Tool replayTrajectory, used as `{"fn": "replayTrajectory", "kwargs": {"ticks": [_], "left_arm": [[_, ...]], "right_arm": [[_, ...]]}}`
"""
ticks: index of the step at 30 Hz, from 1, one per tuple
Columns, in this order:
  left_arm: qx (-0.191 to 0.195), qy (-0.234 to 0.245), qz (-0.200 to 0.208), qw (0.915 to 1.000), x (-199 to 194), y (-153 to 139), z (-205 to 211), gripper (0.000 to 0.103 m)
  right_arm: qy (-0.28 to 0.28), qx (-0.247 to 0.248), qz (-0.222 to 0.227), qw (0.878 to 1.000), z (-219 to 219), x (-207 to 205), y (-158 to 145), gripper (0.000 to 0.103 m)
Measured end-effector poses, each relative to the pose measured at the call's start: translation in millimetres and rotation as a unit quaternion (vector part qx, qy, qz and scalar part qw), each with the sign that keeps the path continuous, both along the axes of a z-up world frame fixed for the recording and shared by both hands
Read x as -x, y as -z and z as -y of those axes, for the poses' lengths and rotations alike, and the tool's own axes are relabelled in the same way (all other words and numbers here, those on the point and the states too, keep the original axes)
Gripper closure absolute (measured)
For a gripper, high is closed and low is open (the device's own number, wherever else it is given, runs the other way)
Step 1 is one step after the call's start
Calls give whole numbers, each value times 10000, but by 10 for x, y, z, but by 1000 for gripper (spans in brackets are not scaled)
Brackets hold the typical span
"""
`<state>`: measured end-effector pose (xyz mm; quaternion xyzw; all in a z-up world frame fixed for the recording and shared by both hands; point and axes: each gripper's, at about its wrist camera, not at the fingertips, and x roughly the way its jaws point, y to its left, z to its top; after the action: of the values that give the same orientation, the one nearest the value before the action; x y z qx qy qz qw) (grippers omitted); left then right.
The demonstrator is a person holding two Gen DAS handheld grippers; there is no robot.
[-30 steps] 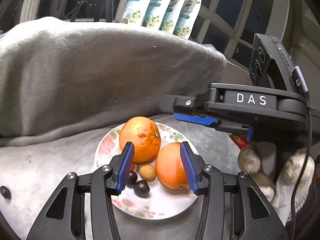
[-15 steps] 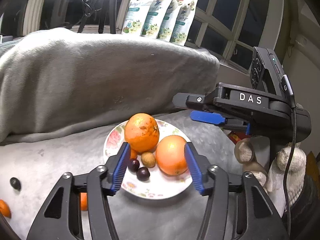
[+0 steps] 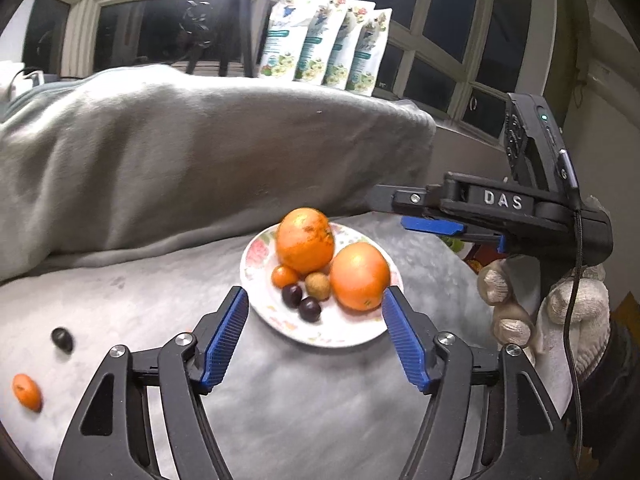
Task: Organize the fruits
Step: 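Withdraw both grippers from the plate toward the tangerine and kiwi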
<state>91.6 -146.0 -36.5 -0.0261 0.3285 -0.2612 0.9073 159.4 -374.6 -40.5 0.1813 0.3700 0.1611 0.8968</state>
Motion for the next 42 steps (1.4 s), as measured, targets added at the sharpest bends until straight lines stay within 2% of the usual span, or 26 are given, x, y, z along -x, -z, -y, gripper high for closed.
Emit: {"fn": "replayTrajectory", "kwargs": {"ticks": [7, 11, 14, 19, 21, 24, 30, 36, 38, 42], "left_arm": [[15, -456, -82, 9989, 75, 74, -353, 34], [-50, -696, -86, 9975, 139, 117, -585, 34], [-132, -945, -113, 9954, 209, 170, -835, 34], [-262, -1492, -223, 9882, 328, 304, -1307, 34], [-322, -1712, -294, 9843, 373, 372, -1498, 34], [-336, -1987, -389, 9787, 412, 453, -1749, 34], [-245, -2305, -559, 9712, 433, 585, -2072, 34], [-156, -2362, -656, 9694, 355, 657, -2197, 38], [-169, -2380, -664, 9688, 310, 674, -2222, 40], [-209, -2405, -727, 9677, 215, 728, -2269, 43]], "right_arm": [[-295, 435, 371, 9979, -302, 199, 5, 28], [-326, 330, 615, 9970, -399, 301, 0, 28], [-525, 300, 619, 9962, -505, 340, 11, 28], [-993, 718, 597, 9907, -807, 431, 48, 27], [-1171, 871, 485, 9881, -937, 440, 83, 22], [-1439, 928, 474, 9841, -1116, 485, 148, 21], [-1869, 1033, 420, 9760, -1429, 553, 269, 21], [-2172, 1126, 372, 9689, -1740, 558, 352, 21], [-2254, 1124, 355, 9671, -1811, 559, 367, 22], [-2483, 1236, 288, 9603, -2024, 547, 440, 37]]}}
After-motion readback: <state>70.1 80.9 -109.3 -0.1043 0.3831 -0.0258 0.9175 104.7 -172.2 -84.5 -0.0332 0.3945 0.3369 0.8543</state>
